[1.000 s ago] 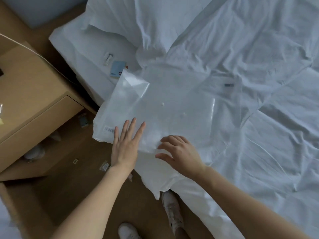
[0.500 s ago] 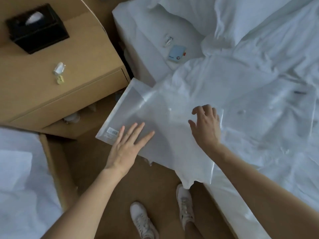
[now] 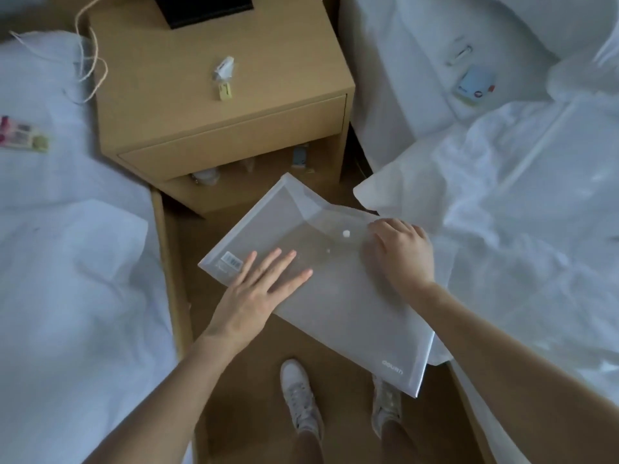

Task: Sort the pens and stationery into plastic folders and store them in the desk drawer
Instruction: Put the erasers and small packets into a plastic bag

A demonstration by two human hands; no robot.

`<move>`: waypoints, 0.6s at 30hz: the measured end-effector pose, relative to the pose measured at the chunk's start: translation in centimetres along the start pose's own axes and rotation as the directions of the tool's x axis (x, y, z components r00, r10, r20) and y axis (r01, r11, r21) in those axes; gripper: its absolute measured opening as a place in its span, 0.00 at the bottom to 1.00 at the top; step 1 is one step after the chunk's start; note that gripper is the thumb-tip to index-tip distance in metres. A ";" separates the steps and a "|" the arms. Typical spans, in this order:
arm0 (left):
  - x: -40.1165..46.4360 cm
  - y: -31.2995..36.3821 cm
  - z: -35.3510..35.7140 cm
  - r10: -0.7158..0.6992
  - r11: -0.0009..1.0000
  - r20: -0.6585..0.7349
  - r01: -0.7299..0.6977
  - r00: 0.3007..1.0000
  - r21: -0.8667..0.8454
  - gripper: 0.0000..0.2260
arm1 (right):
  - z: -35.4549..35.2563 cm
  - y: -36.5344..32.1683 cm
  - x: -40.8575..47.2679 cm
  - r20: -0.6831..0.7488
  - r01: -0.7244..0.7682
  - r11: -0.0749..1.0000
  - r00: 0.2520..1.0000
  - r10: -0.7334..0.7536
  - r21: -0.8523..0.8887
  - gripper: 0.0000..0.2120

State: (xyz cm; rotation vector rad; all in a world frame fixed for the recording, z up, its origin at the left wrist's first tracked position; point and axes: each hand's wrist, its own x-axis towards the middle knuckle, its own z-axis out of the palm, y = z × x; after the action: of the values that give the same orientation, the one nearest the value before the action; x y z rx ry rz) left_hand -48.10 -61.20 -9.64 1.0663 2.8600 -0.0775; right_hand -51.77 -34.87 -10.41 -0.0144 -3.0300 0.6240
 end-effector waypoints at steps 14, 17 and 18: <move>-10.9 -1.1 14.6 -0.257 0.949 0.188 0.284 0.948 -0.139 0.61 | 17.1 -3.6 -4.1 0.119 0.196 0.980 0.974 -0.192 -0.023 0.03; -10.3 -0.9 17.5 -0.314 0.926 0.192 0.345 0.930 -0.155 0.59 | 20.2 -1.9 -4.2 0.170 0.228 0.974 0.960 -0.221 -0.019 0.03; -10.0 -0.8 18.5 -0.329 0.921 0.190 0.359 0.925 -0.153 0.56 | 21.2 -1.2 -4.1 0.177 0.236 0.972 0.957 -0.230 -0.016 0.03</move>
State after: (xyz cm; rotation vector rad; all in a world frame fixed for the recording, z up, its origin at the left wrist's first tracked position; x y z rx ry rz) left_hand -39.90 -69.74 -27.01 0.4884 2.8040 0.0756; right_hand -48.71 -44.45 -29.56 0.4116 -3.1392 0.5756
